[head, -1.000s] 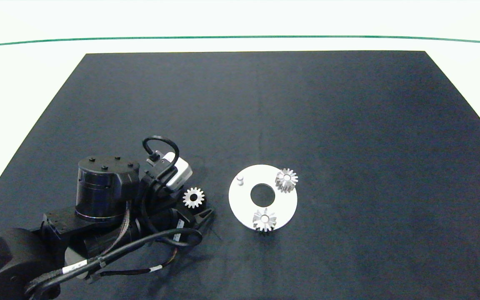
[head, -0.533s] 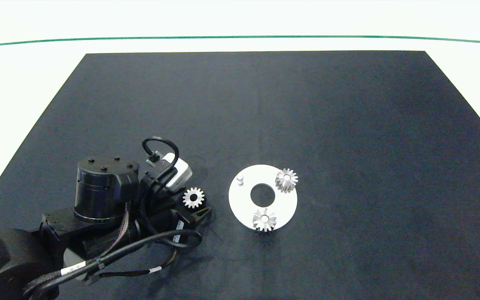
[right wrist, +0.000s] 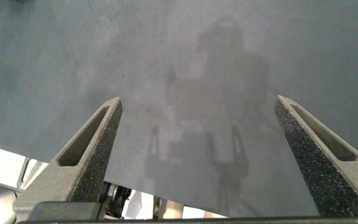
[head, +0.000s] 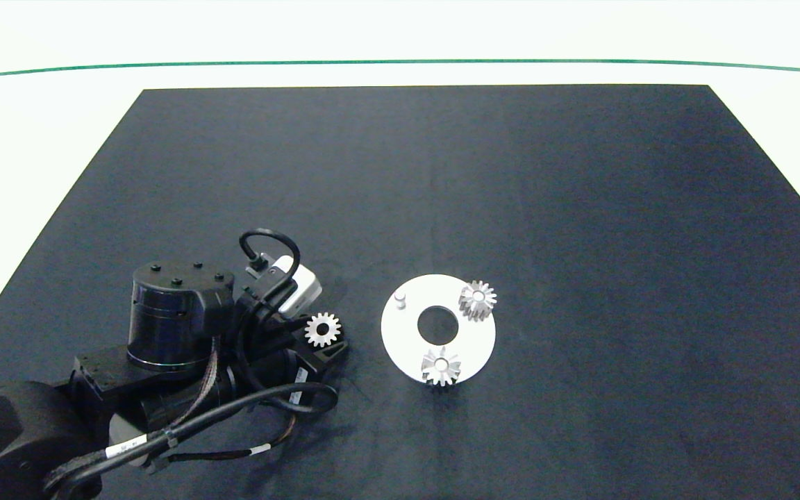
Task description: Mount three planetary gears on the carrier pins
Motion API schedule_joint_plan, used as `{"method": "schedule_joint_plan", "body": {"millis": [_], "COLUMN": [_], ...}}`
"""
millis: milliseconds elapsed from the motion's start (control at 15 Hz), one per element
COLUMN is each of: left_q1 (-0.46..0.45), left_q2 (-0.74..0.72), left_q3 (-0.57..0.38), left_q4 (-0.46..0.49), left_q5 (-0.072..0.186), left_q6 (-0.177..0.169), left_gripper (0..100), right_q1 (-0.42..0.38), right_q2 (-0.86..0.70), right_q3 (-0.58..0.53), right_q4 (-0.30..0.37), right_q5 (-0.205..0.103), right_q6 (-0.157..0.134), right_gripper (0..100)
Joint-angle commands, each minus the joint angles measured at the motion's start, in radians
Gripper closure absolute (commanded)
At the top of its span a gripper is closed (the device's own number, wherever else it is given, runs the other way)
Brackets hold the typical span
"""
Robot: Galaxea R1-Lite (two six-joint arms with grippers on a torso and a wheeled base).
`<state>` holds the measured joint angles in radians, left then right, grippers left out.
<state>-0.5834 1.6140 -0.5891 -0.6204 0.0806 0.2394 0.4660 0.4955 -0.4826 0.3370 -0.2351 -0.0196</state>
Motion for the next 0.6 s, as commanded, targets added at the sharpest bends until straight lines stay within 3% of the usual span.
{"method": "schedule_joint_plan", "body": {"millis": [67,600], "left_q1": [-0.006,-0.006], "left_q2": [0.001,-0.003], "left_q3": [0.0,0.005], "left_q4": [-0.002,-0.002], "left_q5": [0.001,0.001], "left_q6": [0.001,0.003], "left_gripper": [54,71], "right_q1": [0.0,0.0], "right_q2": [0.006,0.006], "right_q3": [0.002,0.002], "right_q4": [0.002,0.002], "right_q5": [-0.001,-0.001], "right_q6": [0.0,0.0], "right_gripper": [0,0]}}
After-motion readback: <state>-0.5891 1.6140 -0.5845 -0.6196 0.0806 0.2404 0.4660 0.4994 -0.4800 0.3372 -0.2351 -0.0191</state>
